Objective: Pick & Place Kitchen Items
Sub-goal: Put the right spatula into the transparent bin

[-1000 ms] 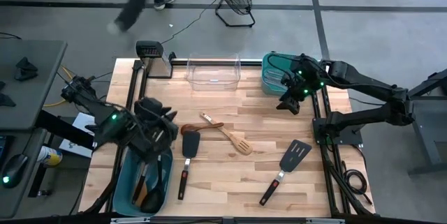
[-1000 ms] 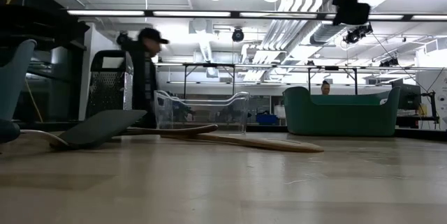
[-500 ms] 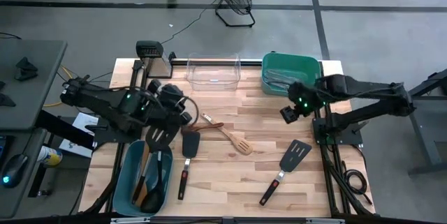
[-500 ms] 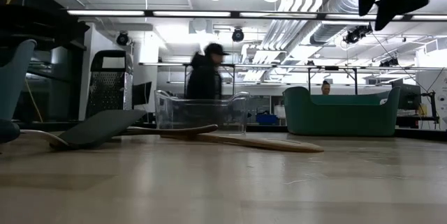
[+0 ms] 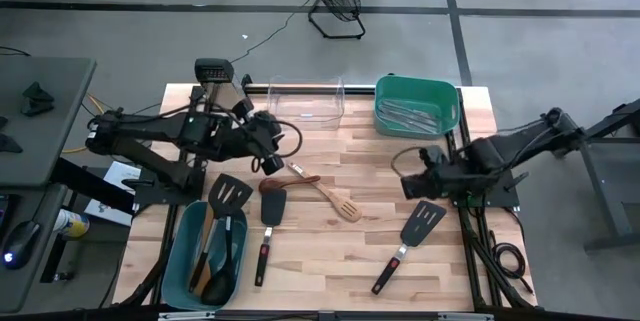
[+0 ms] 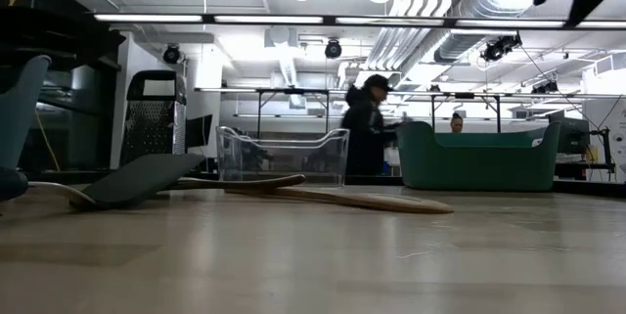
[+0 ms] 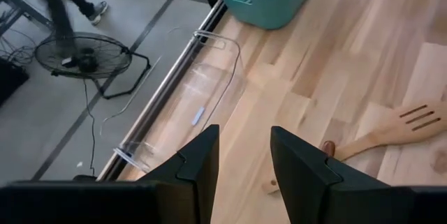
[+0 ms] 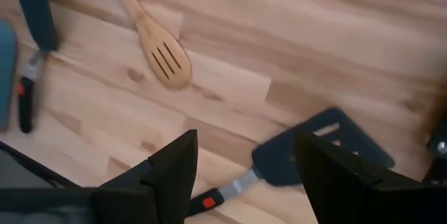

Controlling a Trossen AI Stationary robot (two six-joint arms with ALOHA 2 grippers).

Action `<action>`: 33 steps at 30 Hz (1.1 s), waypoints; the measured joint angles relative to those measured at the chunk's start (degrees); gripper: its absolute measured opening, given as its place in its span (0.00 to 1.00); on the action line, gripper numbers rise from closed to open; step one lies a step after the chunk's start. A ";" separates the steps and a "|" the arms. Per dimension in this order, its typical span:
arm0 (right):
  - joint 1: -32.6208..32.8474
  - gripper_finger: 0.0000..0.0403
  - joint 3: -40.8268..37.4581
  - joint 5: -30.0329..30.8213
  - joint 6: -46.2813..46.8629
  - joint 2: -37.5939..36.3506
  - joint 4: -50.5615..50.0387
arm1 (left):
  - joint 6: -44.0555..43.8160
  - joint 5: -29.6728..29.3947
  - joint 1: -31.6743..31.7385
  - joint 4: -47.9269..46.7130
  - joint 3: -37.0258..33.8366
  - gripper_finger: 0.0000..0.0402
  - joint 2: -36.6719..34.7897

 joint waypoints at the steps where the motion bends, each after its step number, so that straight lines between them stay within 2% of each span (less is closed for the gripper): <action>1: 1.15 0.56 0.00 -0.08 1.13 0.75 0.00 | 0.12 0.15 0.41 0.14 0.00 0.32 0.00; 12: 13.59 0.56 0.00 -0.65 16.82 8.94 0.85 | 1.84 3.25 1.93 0.29 -0.02 0.32 0.00; 16: 16.23 0.56 0.00 -3.97 23.39 11.76 3.18 | 2.14 4.31 1.93 0.33 -0.02 0.32 0.00; 21: 18.06 0.56 0.00 -3.31 33.21 15.10 6.00 | 5.87 4.43 1.93 0.29 -0.02 0.32 0.00; 25: 17.81 0.56 0.00 -3.88 35.20 17.99 10.67 | 10.11 5.47 1.93 0.13 -0.02 0.32 0.00; 33: 16.74 0.59 0.00 -11.85 36.44 26.93 17.35 | 15.36 7.57 1.95 0.03 -0.02 0.32 0.00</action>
